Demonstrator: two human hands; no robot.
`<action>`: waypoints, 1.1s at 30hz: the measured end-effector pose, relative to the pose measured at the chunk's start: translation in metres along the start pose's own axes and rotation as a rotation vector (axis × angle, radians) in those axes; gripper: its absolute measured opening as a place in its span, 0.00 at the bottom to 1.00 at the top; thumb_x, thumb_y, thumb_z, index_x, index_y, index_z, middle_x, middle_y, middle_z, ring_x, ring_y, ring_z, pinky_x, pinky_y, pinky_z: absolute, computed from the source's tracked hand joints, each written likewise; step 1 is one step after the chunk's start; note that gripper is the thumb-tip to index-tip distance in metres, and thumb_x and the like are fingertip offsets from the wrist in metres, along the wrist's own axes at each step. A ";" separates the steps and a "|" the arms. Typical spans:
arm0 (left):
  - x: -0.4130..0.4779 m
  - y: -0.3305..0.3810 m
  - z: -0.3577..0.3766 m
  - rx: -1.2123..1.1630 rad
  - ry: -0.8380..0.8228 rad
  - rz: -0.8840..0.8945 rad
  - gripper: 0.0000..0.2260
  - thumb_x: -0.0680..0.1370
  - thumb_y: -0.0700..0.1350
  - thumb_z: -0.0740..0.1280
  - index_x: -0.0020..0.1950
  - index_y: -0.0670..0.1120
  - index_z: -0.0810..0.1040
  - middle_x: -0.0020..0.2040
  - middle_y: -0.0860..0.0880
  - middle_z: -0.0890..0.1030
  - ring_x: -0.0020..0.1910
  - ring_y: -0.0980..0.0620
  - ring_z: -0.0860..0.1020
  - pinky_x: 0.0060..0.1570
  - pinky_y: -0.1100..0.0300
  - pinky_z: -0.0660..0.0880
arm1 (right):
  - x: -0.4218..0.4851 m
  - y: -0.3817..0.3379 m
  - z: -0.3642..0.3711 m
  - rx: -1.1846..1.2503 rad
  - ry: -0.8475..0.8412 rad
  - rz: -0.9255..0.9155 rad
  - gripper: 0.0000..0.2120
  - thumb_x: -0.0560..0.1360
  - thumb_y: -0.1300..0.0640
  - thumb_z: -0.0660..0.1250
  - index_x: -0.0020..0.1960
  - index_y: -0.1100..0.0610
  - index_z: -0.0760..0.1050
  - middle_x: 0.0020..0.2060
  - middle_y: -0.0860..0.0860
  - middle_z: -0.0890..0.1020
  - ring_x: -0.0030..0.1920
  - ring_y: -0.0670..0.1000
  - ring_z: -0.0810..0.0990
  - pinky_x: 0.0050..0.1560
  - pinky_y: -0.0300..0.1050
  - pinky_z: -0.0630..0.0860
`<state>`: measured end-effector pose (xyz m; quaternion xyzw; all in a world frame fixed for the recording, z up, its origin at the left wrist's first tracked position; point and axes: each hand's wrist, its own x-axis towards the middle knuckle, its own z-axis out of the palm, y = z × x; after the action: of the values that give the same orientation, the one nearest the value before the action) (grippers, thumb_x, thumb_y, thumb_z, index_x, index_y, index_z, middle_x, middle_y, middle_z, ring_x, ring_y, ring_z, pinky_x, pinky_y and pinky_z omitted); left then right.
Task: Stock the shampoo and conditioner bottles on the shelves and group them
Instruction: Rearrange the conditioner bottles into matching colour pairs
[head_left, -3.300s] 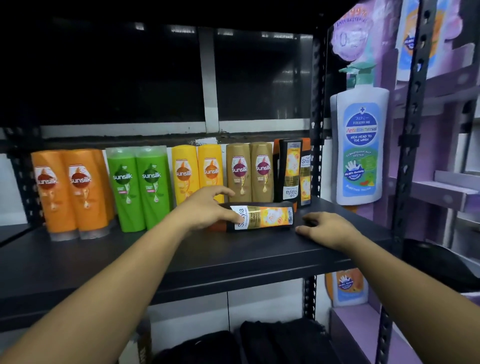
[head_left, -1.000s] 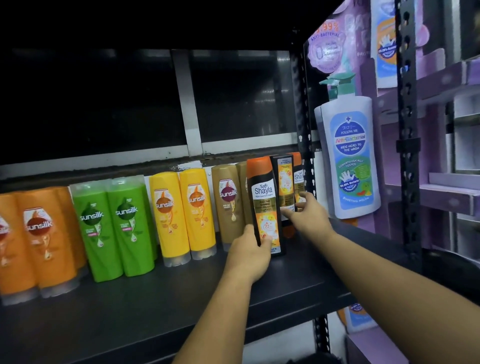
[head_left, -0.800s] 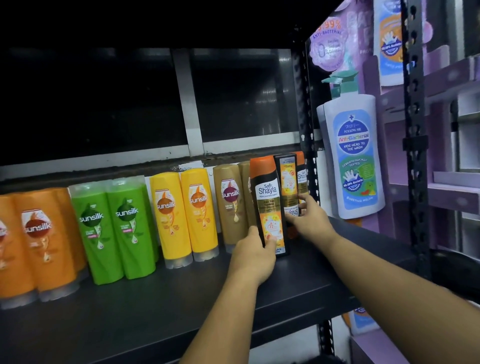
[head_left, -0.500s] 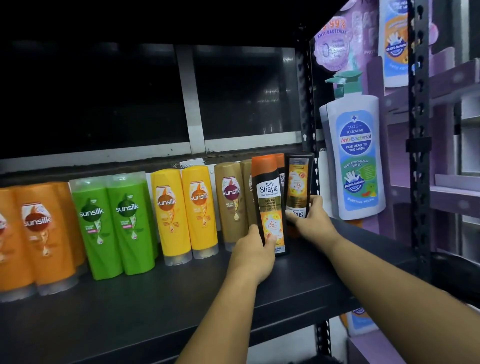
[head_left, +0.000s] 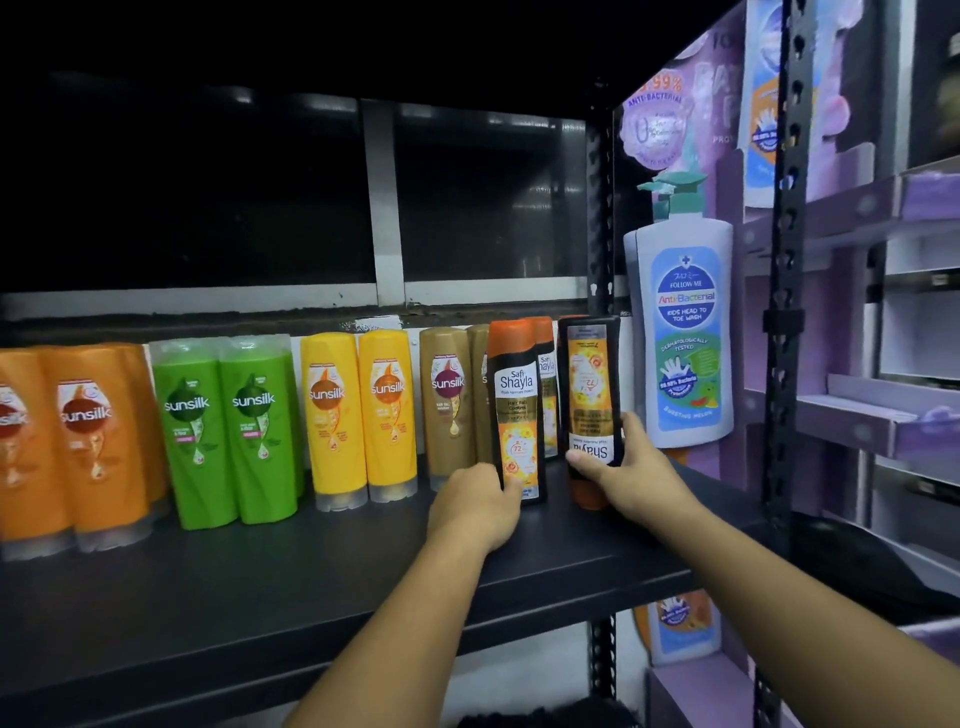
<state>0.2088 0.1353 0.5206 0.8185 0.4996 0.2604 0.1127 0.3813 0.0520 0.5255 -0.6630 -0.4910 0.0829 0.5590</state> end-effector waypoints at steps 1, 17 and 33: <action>-0.004 0.002 -0.002 0.060 -0.005 -0.010 0.15 0.84 0.57 0.61 0.53 0.47 0.77 0.52 0.47 0.80 0.50 0.46 0.78 0.47 0.52 0.78 | -0.006 -0.002 -0.003 -0.003 0.000 0.002 0.26 0.75 0.46 0.75 0.68 0.46 0.67 0.59 0.44 0.80 0.59 0.48 0.78 0.59 0.45 0.73; -0.021 -0.014 -0.019 0.208 -0.265 0.072 0.28 0.83 0.64 0.55 0.78 0.50 0.69 0.78 0.47 0.70 0.74 0.45 0.69 0.71 0.50 0.69 | -0.044 -0.008 -0.015 -0.121 0.012 -0.003 0.23 0.74 0.49 0.76 0.65 0.48 0.71 0.57 0.45 0.81 0.49 0.43 0.76 0.56 0.41 0.72; -0.025 -0.017 -0.022 0.162 -0.172 0.086 0.24 0.81 0.63 0.61 0.69 0.51 0.79 0.64 0.49 0.81 0.58 0.49 0.78 0.58 0.51 0.78 | -0.095 -0.001 -0.054 -0.169 0.216 0.072 0.23 0.68 0.47 0.78 0.62 0.50 0.79 0.48 0.47 0.83 0.47 0.49 0.82 0.51 0.52 0.82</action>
<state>0.1750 0.1196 0.5234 0.8649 0.4719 0.1527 0.0772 0.3682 -0.0544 0.5038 -0.7301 -0.4089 -0.0107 0.5473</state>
